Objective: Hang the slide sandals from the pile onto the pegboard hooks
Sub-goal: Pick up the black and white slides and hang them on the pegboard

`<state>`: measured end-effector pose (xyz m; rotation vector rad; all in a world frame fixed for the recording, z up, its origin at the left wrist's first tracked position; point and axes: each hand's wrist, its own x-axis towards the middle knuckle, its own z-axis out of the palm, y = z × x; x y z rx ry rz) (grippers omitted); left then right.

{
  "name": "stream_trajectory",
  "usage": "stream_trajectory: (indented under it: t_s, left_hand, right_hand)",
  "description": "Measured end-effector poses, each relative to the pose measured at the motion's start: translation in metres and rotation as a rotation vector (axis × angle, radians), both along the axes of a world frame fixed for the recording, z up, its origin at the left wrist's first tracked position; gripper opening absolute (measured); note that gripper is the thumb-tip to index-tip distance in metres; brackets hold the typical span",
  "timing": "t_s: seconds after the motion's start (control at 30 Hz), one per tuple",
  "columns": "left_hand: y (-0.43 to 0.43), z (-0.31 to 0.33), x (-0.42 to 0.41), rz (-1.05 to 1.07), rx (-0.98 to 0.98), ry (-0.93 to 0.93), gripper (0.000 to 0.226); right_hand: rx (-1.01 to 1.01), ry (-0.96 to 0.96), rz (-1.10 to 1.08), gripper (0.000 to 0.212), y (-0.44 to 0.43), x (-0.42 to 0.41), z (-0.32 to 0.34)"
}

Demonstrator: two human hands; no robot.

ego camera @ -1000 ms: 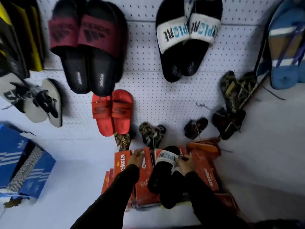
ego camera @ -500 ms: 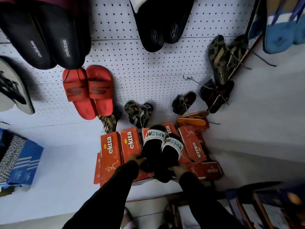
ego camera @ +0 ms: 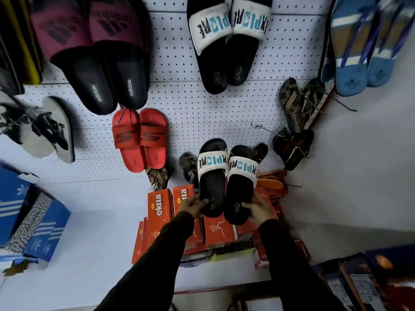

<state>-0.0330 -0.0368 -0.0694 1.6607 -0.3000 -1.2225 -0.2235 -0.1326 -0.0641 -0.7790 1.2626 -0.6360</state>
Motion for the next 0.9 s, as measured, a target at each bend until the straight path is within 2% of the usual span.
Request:
stream_trajectory:
  t_s: [0.17, 0.3, 0.53, 0.73, 0.9]
  left_hand:
    - [-0.015, 0.048, 0.001, 0.029, -0.194, -0.070, 0.045]
    - [-0.029, 0.093, 0.002, 0.080, -0.342, -0.174, 0.044]
    - [-0.052, 0.173, 0.006, 0.141, -0.564, -0.230, 0.043]
    - [-0.078, 0.247, 0.015, 0.135, -0.711, -0.312, 0.042]
    - [-0.098, 0.291, 0.026, 0.169, -0.767, -0.344, 0.041]
  right_hand:
    - [-0.244, -0.035, -0.026, 0.060, -0.017, 0.006, 0.053]
    - [-0.330, -0.123, -0.036, 0.069, -0.029, 0.009, 0.101]
    - [-0.520, -0.202, 0.003, 0.064, -0.046, 0.008, 0.197]
    - [-0.680, -0.269, 0.050, 0.060, -0.069, 0.014, 0.269]
    - [-0.719, -0.277, 0.037, 0.060, -0.106, 0.028, 0.311]
